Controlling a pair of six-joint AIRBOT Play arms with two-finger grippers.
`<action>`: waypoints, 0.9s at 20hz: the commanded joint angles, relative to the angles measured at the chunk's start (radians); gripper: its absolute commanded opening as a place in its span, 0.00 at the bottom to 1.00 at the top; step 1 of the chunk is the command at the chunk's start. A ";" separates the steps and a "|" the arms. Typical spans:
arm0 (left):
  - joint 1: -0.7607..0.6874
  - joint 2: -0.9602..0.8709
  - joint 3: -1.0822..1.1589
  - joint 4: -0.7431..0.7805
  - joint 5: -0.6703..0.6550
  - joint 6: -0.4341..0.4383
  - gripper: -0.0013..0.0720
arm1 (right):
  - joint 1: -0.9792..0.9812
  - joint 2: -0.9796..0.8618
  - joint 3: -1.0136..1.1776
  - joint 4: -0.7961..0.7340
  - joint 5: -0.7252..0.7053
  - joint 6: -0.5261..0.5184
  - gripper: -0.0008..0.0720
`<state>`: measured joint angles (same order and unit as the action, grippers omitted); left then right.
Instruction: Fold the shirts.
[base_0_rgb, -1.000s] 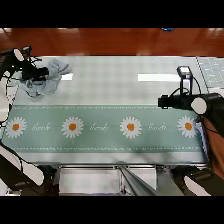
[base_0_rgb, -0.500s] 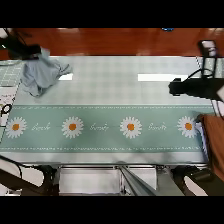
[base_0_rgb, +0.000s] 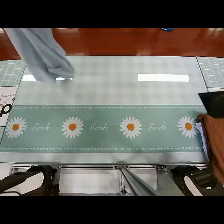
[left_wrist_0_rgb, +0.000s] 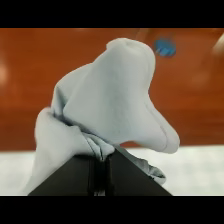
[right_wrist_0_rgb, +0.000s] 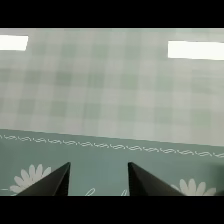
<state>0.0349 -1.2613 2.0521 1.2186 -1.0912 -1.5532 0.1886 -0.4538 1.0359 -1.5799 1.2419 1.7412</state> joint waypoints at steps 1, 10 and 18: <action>-0.060 0.110 0.002 -0.159 0.079 0.000 0.04 | 0.000 0.113 0.002 0.003 0.051 0.021 0.58; -0.514 0.225 -0.303 -0.198 0.147 0.000 0.04 | 0.000 0.156 0.000 0.005 0.115 0.029 0.58; -0.502 0.470 -1.131 -0.198 0.297 -0.041 0.04 | 0.000 0.156 -0.137 0.032 0.075 0.061 0.58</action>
<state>-0.4816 -0.8555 1.1919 1.0218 -0.8310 -1.5795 0.1886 -0.2981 0.9714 -1.5742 1.3426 1.7863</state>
